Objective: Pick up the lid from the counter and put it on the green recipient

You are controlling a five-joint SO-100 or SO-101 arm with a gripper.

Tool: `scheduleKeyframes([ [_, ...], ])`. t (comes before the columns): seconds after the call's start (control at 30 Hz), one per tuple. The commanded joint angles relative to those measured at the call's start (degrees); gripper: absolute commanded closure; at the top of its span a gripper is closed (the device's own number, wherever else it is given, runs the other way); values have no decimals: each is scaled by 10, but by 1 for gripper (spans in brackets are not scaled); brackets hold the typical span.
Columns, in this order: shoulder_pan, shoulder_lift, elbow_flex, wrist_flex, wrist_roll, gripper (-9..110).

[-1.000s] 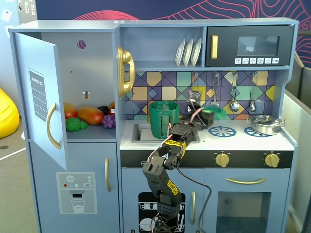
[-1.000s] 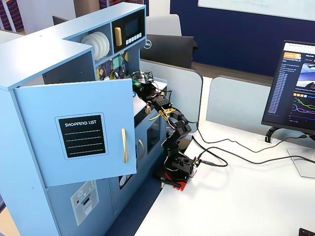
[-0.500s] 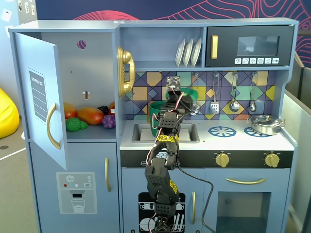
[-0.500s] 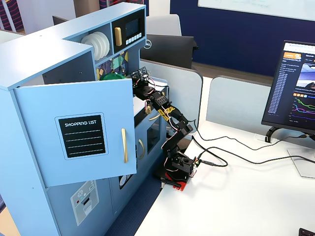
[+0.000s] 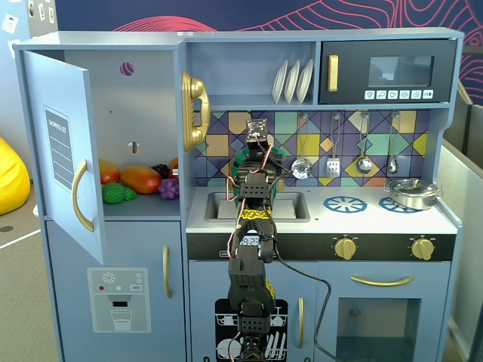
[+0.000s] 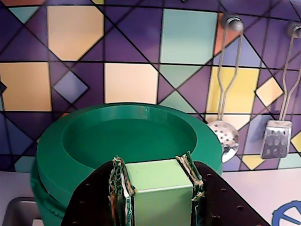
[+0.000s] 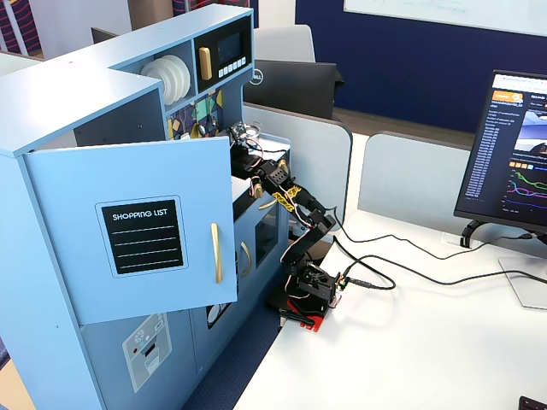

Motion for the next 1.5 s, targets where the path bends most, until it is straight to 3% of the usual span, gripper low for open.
scheduleKeyframes([
  [0.0,-13,20,-51,4,14,101],
  [1.2,-25,-11,-33,4,-6,101],
  [1.33,-25,-9,-29,4,-5,96],
  [1.47,-18,-9,-29,5,3,83],
])
